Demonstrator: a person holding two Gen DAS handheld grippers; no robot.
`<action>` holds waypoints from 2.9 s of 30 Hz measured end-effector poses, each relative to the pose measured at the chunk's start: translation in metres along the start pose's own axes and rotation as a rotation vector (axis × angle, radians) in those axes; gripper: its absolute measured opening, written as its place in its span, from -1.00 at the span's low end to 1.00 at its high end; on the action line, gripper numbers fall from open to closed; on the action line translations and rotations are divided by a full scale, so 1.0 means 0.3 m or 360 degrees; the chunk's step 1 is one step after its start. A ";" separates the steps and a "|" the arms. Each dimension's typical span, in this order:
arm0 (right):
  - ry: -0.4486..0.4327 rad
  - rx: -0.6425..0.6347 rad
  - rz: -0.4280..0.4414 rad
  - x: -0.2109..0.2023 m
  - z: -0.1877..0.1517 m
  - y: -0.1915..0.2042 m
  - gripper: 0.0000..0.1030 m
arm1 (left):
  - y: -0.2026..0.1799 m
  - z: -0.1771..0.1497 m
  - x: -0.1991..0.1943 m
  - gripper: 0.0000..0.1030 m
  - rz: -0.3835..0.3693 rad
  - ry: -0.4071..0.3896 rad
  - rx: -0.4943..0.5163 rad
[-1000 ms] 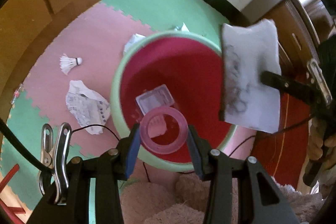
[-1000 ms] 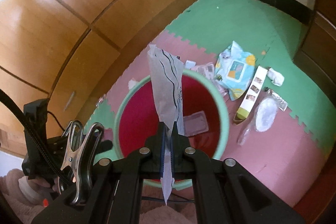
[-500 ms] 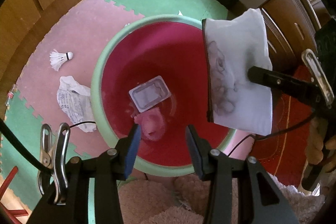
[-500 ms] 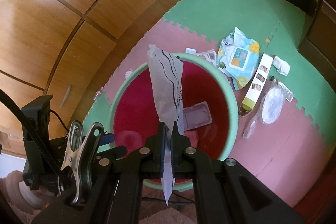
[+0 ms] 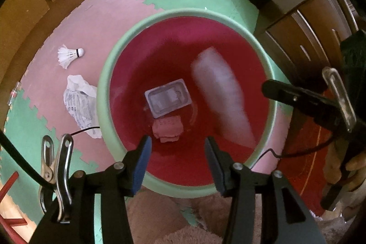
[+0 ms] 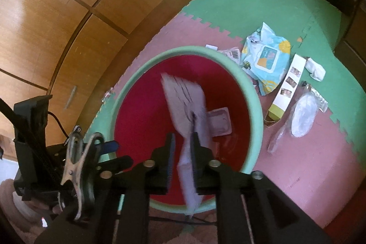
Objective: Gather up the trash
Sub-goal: 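Open the right tool to drop the paper bag into the bucket, then move both tools away from the bucket toward the crumpled newspaper, then close both tools on the crumpled white printed plastic bag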
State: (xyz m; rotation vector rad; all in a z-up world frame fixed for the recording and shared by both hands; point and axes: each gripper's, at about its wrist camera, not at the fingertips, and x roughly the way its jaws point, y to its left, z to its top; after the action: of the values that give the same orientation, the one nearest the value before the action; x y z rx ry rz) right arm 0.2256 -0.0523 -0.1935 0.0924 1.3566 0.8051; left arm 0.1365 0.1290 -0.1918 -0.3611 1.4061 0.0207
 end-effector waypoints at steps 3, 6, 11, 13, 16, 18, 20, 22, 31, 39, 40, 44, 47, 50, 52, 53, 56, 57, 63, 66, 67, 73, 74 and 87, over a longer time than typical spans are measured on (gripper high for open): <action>-0.0024 0.0003 0.0005 0.018 -0.005 -0.007 -0.53 | 0.004 -0.004 -0.002 -0.02 0.0022 -0.0016 0.0009; -0.0082 0.0007 0.0014 0.016 -0.014 -0.009 -0.43 | 0.014 -0.022 -0.018 -0.02 0.0036 -0.0067 0.0041; -0.0240 -0.0017 -0.0012 -0.014 -0.067 0.015 -0.40 | 0.040 -0.052 -0.040 -0.02 0.0025 -0.0159 0.0008; -0.0288 -0.0038 -0.0023 -0.028 -0.093 0.028 -0.39 | 0.051 -0.067 -0.059 -0.02 -0.0001 -0.0210 -0.0011; -0.0356 -0.0068 -0.0024 -0.045 -0.145 0.045 -0.39 | 0.069 -0.094 -0.087 -0.02 -0.0002 -0.0284 -0.0037; -0.0391 -0.0080 -0.0015 -0.053 -0.181 0.059 -0.39 | 0.087 -0.120 -0.108 -0.02 -0.0007 -0.0341 -0.0063; -0.0427 -0.0104 -0.0014 -0.061 -0.216 0.075 -0.39 | 0.103 -0.145 -0.126 -0.02 -0.0001 -0.0384 -0.0093; -0.0463 -0.0136 -0.0008 -0.069 -0.254 0.098 -0.39 | 0.126 -0.183 -0.145 -0.02 0.0039 -0.0431 -0.0123; -0.0553 -0.0342 0.0045 -0.088 -0.404 0.266 -0.34 | 0.270 -0.352 -0.219 -0.02 0.0218 -0.0517 -0.0342; -0.0575 -0.0532 0.0114 -0.062 -0.487 0.438 -0.22 | 0.453 -0.473 -0.269 -0.02 0.0312 -0.0564 -0.0507; -0.0578 -0.0538 0.0113 -0.049 -0.494 0.458 -0.21 | 0.480 -0.482 -0.269 -0.02 0.0315 -0.0562 -0.0521; -0.0567 -0.0514 0.0101 0.018 -0.515 0.524 -0.18 | 0.584 -0.507 -0.266 -0.02 0.0328 -0.0537 -0.0544; -0.0534 -0.0517 0.0087 0.094 -0.523 0.577 -0.06 | 0.648 -0.495 -0.239 -0.02 0.0353 -0.0518 -0.0533; -0.0507 -0.0536 0.0025 0.193 -0.519 0.636 0.03 | 0.698 -0.473 -0.202 -0.02 0.0344 -0.0496 -0.0499; -0.0470 -0.0517 -0.0014 0.260 -0.514 0.657 0.03 | 0.733 -0.451 -0.170 -0.02 0.0328 -0.0469 -0.0479; -0.0446 -0.0503 -0.0030 0.292 -0.512 0.665 0.03 | 0.749 -0.437 -0.153 -0.02 0.0323 -0.0462 -0.0472; -0.0394 -0.0504 -0.0089 0.386 -0.500 0.691 0.03 | 0.801 -0.375 -0.094 -0.02 0.0289 -0.0440 -0.0455; -0.0386 -0.0510 -0.0116 0.415 -0.495 0.696 0.03 | 0.814 -0.356 -0.077 -0.02 0.0281 -0.0438 -0.0450; -0.0355 -0.0436 -0.0234 0.594 -0.449 0.681 0.03 | 0.885 -0.227 0.061 -0.02 0.0242 -0.0391 -0.0408; -0.0361 -0.0423 -0.0285 0.667 -0.431 0.669 0.03 | 0.911 -0.162 0.149 -0.02 0.0202 -0.0338 -0.0407; -0.0349 -0.0423 -0.0298 0.699 -0.421 0.664 0.03 | 0.918 -0.144 0.175 -0.02 0.0195 -0.0322 -0.0407; -0.0316 -0.0419 -0.0369 0.839 -0.373 0.631 0.03 | 0.936 -0.043 0.330 -0.01 0.0103 -0.0215 -0.0398; -0.0311 -0.0422 -0.0382 0.853 -0.368 0.628 0.03 | 0.935 -0.031 0.349 0.01 0.0094 -0.0201 -0.0392; -0.0169 -0.0453 -0.0500 1.045 -0.296 0.524 0.03 | 0.937 0.096 0.560 0.08 0.0021 -0.0029 -0.0415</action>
State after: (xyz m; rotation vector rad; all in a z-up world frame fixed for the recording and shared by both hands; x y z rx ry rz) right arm 0.0728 0.2048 -0.3969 -0.2913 1.1096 0.7072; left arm 0.1295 0.3690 -0.4165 -0.5661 1.3907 0.2191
